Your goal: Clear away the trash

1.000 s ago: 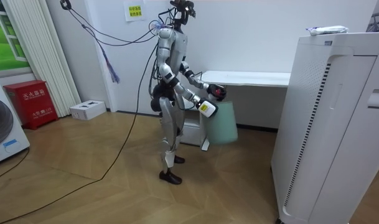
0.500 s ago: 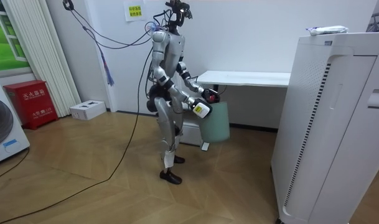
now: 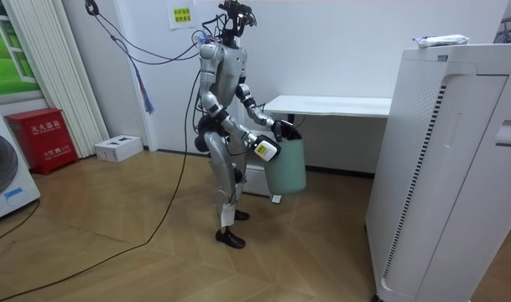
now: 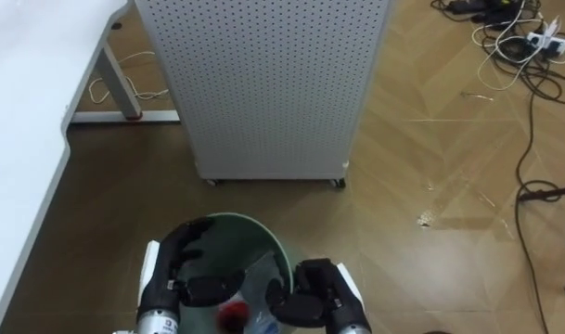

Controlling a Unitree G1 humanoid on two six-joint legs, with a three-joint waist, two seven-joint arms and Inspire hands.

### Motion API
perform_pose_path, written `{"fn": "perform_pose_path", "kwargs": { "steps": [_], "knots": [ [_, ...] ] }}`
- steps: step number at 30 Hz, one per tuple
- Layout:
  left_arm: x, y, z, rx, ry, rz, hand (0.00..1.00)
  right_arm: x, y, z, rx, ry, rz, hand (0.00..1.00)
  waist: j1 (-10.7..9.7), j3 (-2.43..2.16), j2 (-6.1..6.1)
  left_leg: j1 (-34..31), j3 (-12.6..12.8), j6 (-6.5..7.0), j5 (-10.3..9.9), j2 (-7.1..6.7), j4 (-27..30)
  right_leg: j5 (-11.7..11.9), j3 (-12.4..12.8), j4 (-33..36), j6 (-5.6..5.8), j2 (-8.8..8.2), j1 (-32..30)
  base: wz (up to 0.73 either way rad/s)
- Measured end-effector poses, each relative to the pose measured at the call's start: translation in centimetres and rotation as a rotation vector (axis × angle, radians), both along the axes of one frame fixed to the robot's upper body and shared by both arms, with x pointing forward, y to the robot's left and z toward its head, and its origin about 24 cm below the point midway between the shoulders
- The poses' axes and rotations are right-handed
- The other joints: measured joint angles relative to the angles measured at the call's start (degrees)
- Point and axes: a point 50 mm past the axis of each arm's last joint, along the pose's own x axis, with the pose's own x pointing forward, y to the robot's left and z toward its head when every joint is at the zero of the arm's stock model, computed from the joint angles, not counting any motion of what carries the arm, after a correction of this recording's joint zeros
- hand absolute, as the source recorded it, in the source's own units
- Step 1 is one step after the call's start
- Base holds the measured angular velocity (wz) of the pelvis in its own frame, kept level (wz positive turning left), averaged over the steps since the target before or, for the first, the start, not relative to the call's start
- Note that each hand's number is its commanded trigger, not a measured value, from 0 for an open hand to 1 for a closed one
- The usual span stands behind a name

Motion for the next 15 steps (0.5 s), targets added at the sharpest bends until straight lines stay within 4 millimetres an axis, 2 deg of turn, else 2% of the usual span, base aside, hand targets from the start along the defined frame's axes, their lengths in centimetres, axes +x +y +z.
{"fn": "perform_pose_path", "kwargs": {
  "steps": [8,15],
  "knots": [
    [-0.01,-0.11,-0.02,-0.002,0.001,-0.003,0.00,-0.14,-0.11,-0.13,-0.008,0.004,-0.009,1.00,-0.90,-0.18,-0.07,0.10,0.08,0.00,0.00,0.07,0.43,0.00,-0.23,0.11,0.00,-0.31,0.02,0.00],
    [-0.05,-0.31,0.01,0.018,-0.005,-0.023,0.00,-0.27,-0.20,-0.24,-0.010,0.008,-0.014,1.00,-1.09,-0.79,-0.60,0.12,0.07,0.00,0.00,0.03,0.97,0.00,-0.45,0.55,0.00,-0.42,0.19,0.00]
  ]
}}
